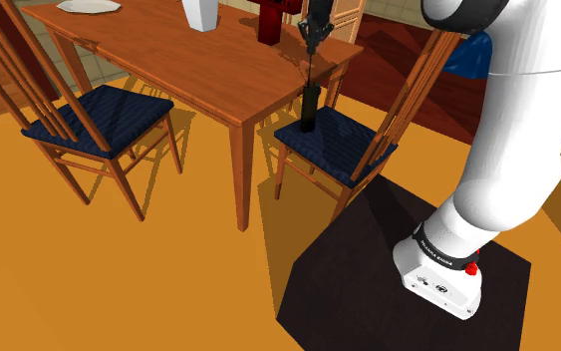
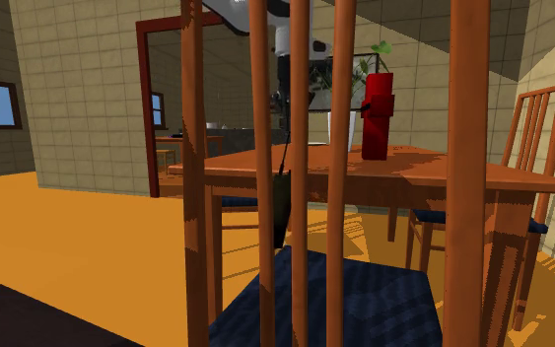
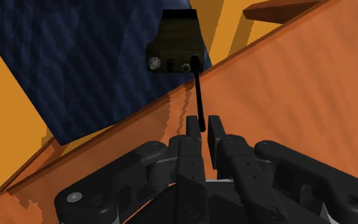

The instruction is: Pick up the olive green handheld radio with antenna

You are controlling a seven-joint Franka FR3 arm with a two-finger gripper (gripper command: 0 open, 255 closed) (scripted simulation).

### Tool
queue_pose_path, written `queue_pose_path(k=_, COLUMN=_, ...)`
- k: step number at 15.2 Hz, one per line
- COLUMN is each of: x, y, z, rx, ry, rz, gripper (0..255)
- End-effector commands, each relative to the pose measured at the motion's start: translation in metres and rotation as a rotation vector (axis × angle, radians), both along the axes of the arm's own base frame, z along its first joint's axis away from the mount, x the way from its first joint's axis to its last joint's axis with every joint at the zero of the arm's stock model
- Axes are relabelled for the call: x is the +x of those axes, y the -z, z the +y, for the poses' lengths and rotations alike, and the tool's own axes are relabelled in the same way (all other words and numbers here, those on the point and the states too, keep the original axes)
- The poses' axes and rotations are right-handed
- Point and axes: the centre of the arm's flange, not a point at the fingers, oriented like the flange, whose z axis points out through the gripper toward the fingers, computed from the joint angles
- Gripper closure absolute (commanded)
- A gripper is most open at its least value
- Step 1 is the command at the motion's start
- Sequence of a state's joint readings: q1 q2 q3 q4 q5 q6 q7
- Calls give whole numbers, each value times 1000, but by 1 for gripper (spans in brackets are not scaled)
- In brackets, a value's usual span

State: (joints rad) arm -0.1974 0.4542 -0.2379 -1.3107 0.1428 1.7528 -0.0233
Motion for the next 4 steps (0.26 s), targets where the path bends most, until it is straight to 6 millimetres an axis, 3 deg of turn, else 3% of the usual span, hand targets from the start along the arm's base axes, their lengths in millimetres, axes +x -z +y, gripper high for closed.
queue_pose_path(k=1, x=-1, y=-11, z=0, rx=0, ry=0, rz=-1, gripper=255)
queue_pose_path(k=4, x=-1, y=-17, z=0, rx=0, ry=0, rz=-1, gripper=255)
